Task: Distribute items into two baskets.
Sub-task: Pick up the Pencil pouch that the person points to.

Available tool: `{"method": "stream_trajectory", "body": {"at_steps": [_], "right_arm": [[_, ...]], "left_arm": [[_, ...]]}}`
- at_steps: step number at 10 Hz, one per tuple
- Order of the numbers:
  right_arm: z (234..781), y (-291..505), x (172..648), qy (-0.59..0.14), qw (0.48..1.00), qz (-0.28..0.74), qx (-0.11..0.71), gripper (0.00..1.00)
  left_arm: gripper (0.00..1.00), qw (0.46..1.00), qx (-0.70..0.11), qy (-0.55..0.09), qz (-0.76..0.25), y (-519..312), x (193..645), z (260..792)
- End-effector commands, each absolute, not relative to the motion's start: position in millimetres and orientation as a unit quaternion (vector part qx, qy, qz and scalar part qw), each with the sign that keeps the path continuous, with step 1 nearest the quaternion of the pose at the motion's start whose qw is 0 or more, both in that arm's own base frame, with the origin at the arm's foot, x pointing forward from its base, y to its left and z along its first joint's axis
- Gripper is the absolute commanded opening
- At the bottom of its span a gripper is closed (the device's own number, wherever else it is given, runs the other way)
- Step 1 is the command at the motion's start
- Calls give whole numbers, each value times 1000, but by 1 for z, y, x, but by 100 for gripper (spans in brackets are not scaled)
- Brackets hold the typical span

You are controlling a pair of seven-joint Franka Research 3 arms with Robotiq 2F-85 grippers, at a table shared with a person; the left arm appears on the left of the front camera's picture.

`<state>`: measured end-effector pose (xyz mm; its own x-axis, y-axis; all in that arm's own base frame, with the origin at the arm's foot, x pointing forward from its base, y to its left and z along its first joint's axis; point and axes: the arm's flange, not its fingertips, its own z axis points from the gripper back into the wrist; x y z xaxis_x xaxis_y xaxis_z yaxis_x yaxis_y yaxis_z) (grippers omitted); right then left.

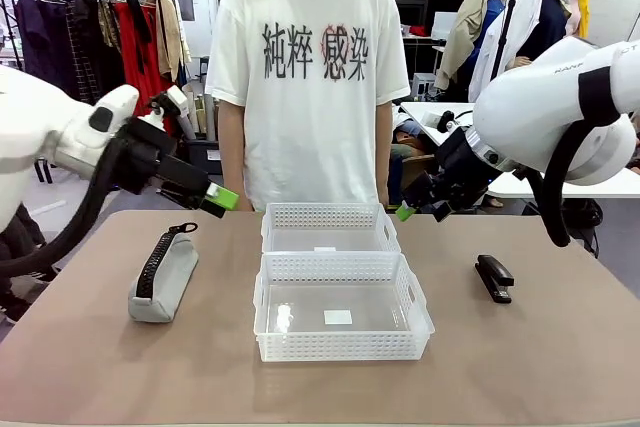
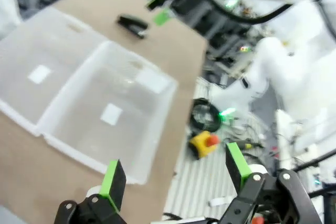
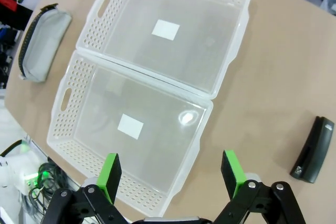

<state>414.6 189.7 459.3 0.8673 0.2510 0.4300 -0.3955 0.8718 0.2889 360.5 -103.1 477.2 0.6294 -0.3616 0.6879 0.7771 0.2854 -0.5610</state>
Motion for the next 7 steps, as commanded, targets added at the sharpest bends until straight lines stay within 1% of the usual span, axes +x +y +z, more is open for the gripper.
{"method": "stream_trajectory", "body": {"at_steps": [1,2,3,4,5,6,7], "right_arm": [[460,191,414,-191,948,162,197,100],[460,191,414,-191,948,162,197,100],[460,191,414,-191,948,162,197,100],[460,191,414,-191,948,162,197,100],[460,191,414,-191,948,162,197,100],[460,191,414,-191,948,162,197,100],[460,191,414,-191,948,162,197,100]], "left_arm": [[100,768,-493,-168,-373,-97,389,464],[100,761,-505,-159,-375,-91,391,464],[100,752,-526,-132,-374,-87,394,462],[100,731,-545,-171,-374,-81,397,458],[100,714,-519,-264,-388,-84,397,455],[100,741,-544,-146,-365,-85,388,455],[100,741,-544,-146,-365,-85,388,455]]}}
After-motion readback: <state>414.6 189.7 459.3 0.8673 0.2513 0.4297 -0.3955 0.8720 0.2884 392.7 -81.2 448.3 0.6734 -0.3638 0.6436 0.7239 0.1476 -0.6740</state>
